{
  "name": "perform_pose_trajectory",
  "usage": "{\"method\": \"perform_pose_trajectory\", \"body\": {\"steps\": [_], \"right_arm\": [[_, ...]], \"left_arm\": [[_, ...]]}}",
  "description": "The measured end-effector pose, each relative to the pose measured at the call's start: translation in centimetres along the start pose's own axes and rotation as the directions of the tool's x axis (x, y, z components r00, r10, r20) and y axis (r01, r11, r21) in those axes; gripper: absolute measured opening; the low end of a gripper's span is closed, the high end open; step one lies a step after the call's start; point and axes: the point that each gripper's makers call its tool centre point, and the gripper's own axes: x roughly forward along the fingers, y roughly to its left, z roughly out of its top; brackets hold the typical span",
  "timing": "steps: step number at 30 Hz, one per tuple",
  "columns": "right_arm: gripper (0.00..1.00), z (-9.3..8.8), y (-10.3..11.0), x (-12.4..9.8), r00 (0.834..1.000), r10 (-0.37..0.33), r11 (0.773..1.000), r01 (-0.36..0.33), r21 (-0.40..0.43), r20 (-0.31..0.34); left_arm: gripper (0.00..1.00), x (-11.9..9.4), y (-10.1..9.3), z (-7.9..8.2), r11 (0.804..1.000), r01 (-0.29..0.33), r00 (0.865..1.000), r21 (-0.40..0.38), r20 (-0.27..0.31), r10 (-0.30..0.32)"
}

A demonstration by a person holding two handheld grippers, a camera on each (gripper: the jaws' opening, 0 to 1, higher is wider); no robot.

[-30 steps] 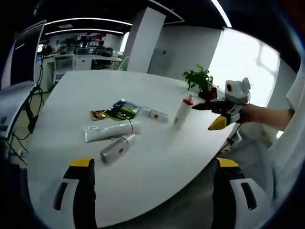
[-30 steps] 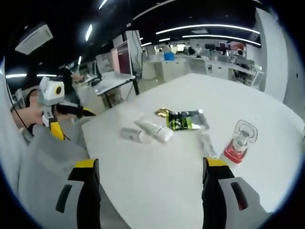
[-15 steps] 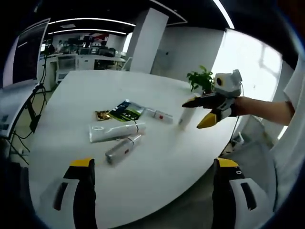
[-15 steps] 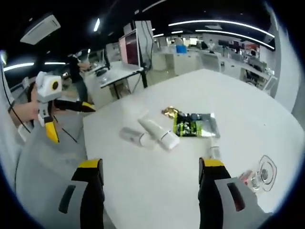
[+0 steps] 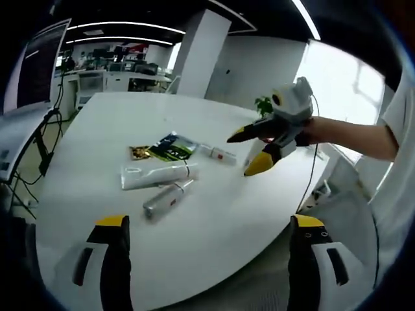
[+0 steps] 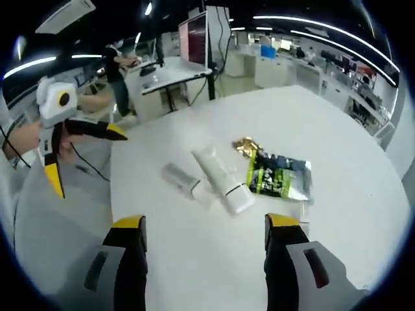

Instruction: Arrange the skincare products in the storage area until every visible bottle or jar stands upright without overlapping.

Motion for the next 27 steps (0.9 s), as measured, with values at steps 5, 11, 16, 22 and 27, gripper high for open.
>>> {"method": "perform_pose_trajectory", "body": {"steps": [5, 11, 16, 22, 27], "right_arm": [[0.72, -0.4, -0.8, 2.1, 0.995, 0.031, 0.998, -0.037, -0.059, -0.092], [0.66, 0.0, -2.0, 3.8, 0.99, 0.035, 0.997, -0.044, -0.064, -0.135], [0.63, 0.2, -2.3, 5.4, 0.982, 0.032, 0.994, -0.05, -0.092, -0.188], [0.6, 1.5, -2.5, 8.0, 0.977, 0.042, 0.991, -0.067, -0.114, -0.21], [0.56, 2.2, -2.7, 10.0, 0.977, 0.047, 0.994, -0.066, -0.087, -0.21]], "left_arm": [[0.94, 0.1, 0.1, 0.0, 1.0, 0.001, 1.0, -0.006, 0.004, -0.001], [0.93, -0.1, 0.4, 0.0, 1.0, -0.016, 1.0, -0.01, 0.019, 0.016], [0.93, 0.1, 0.3, 0.0, 1.0, -0.014, 1.0, 0.002, 0.016, 0.014], [0.93, 0.0, 0.6, 0.2, 1.0, -0.015, 0.999, -0.02, 0.03, 0.016], [0.93, 0.0, 0.7, 0.2, 1.0, -0.016, 0.999, -0.017, 0.033, 0.016]]}}
